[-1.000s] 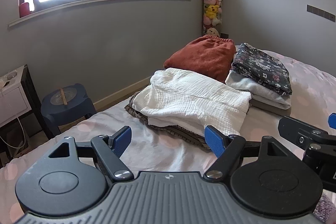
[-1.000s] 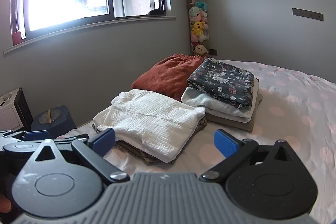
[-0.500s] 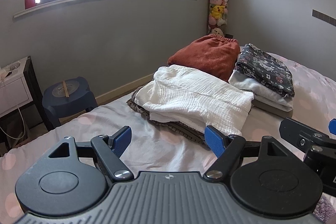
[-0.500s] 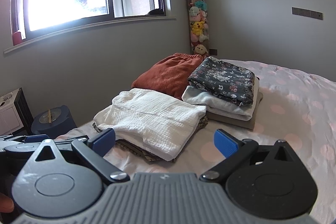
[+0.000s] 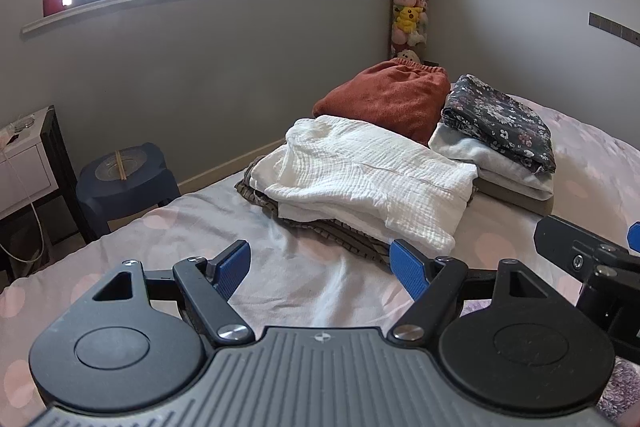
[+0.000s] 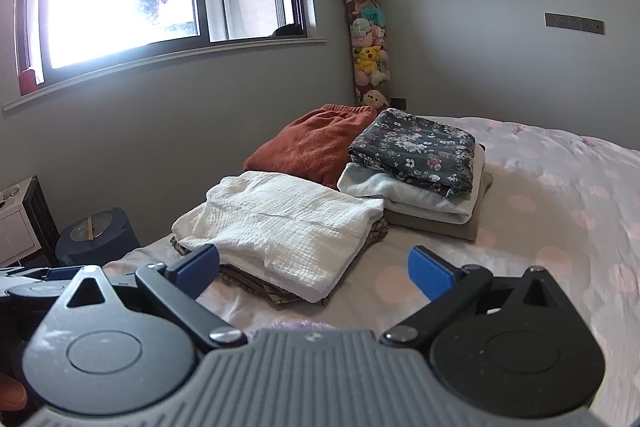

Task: Fold clothes

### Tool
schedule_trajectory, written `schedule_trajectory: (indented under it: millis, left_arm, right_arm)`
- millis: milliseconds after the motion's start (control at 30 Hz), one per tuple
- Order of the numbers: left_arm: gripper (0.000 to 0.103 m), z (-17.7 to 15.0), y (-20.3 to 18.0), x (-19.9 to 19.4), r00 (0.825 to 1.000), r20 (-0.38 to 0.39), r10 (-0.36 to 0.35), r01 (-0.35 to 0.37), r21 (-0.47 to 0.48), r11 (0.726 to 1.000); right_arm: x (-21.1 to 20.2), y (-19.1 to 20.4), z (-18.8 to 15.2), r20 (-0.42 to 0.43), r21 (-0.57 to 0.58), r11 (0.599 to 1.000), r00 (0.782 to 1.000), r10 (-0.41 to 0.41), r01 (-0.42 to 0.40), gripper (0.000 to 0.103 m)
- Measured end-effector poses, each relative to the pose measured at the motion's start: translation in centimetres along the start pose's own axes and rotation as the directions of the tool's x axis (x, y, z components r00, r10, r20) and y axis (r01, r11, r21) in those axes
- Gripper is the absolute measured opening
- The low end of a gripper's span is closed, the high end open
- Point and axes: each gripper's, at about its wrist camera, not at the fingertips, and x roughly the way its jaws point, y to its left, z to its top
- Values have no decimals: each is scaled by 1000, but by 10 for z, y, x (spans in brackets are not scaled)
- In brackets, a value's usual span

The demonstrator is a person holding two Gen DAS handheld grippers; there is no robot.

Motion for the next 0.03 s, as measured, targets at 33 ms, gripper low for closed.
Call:
schedule_trajectory:
  millis: [33]
  left_arm:
    - [76,-1,0,-1,1000,4,0,0,1,1000]
  right_arm:
    - [-1,1,-1,0,-2,1000,1000,-1,1,101]
